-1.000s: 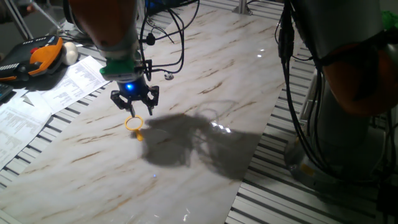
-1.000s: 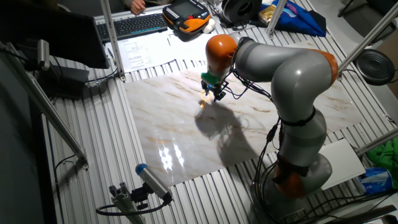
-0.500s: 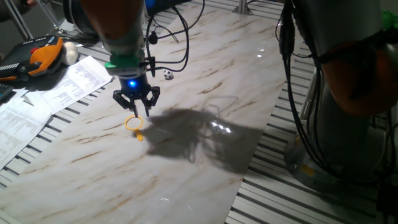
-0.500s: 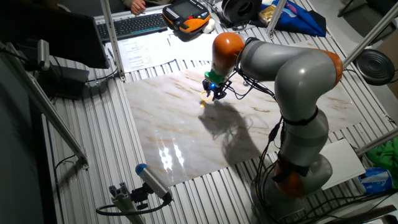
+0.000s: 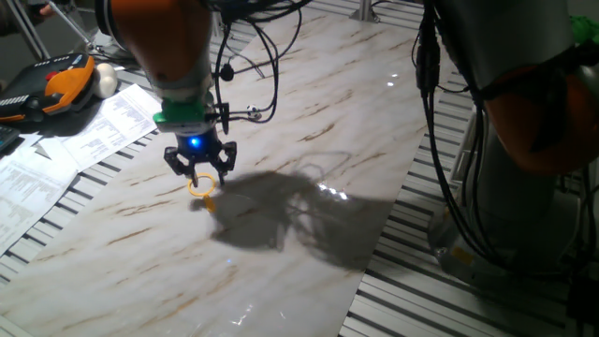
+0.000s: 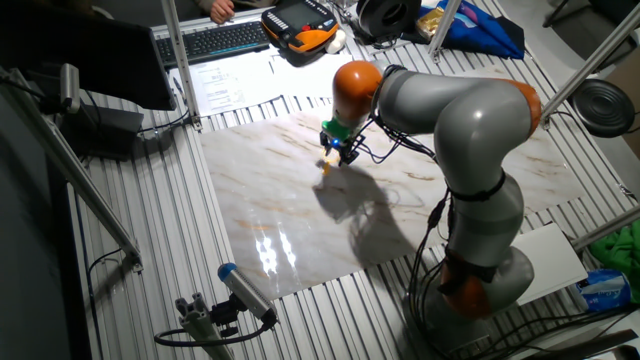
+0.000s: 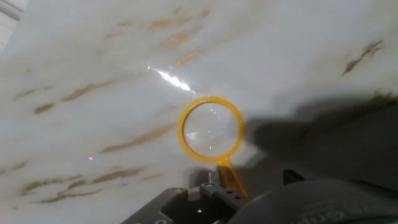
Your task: Attach the bubble ring to the ball
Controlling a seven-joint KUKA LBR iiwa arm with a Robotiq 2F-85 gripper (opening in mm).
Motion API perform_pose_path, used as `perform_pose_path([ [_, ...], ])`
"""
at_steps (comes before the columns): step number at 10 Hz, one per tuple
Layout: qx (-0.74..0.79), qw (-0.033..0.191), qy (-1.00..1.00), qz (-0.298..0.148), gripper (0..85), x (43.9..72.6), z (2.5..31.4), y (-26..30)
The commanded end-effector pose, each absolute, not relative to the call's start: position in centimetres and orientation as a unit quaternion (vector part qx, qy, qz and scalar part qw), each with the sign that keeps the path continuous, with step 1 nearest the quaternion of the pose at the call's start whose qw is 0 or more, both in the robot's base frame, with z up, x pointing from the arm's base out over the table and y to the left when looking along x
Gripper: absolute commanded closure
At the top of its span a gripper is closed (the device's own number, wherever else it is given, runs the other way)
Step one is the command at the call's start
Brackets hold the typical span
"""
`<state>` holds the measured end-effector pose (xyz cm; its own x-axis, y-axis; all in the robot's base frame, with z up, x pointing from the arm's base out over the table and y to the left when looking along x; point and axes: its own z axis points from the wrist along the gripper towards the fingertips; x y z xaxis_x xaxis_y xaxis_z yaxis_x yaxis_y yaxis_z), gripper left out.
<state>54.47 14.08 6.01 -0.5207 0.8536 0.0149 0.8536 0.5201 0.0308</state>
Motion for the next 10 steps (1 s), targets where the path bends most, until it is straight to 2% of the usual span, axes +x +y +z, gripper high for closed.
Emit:
perform_pose_path([
  [1, 0.488, 0.003, 0.873, 0.017, 34.0, 54.6, 5.5, 14.3],
  [10, 0.471, 0.017, 0.882, 0.015, 34.0, 55.3, 2.0, 15.9],
])
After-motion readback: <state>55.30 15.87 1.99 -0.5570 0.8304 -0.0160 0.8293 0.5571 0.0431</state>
